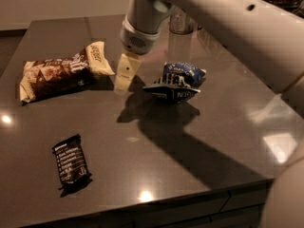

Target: Pick brown chip bag

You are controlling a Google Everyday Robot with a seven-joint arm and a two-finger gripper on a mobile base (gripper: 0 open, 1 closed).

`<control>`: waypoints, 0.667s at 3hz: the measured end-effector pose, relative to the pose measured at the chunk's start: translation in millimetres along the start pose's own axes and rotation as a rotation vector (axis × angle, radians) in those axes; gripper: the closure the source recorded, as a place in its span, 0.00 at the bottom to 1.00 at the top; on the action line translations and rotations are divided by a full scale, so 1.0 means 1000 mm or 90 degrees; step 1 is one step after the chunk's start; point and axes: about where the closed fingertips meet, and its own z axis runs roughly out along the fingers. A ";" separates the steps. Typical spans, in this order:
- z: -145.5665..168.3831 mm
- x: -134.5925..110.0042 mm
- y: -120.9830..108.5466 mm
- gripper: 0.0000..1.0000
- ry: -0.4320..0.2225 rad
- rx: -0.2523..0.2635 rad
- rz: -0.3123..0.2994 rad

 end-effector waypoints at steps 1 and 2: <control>0.023 -0.040 -0.009 0.00 -0.020 -0.002 -0.001; 0.042 -0.064 -0.020 0.00 -0.026 0.009 0.024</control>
Offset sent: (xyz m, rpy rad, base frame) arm 0.0539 0.1047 -0.0154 0.0737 -0.0050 -0.1230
